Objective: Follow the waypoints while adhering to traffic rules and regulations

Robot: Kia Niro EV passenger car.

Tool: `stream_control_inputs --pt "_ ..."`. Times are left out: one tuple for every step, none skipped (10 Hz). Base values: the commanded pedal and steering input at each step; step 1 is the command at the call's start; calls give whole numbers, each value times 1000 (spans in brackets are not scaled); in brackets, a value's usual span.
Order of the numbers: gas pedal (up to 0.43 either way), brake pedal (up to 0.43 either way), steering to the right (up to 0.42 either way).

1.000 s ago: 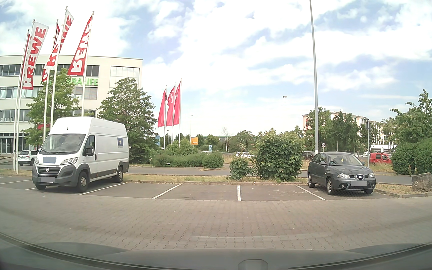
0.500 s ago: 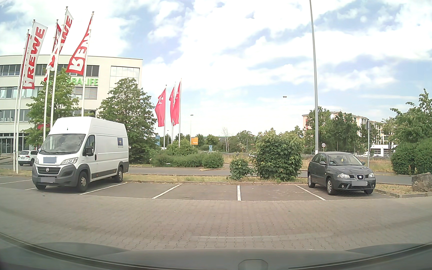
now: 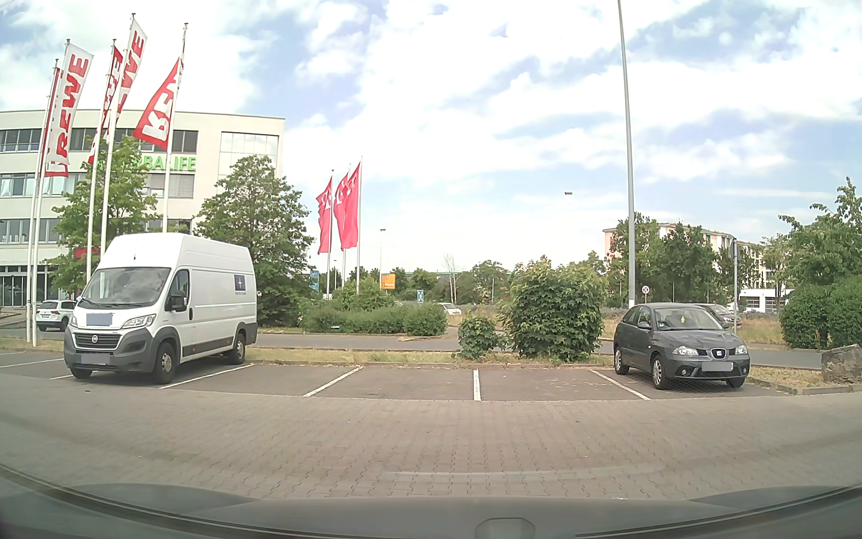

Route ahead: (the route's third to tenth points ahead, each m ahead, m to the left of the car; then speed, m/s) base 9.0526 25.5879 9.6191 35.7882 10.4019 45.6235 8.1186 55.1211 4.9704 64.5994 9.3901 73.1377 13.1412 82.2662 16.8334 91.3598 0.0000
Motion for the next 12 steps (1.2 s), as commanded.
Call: stream_control_inputs --pt "0 384 3" --pt "0 384 3" --pt "0 384 3" --pt "0 384 3" --pt "0 384 3" --pt "0 384 3" --pt "0 384 3" --pt "0 384 3" --pt "0 384 3" --pt "0 384 3" --pt "0 384 3" --pt "0 384 3"
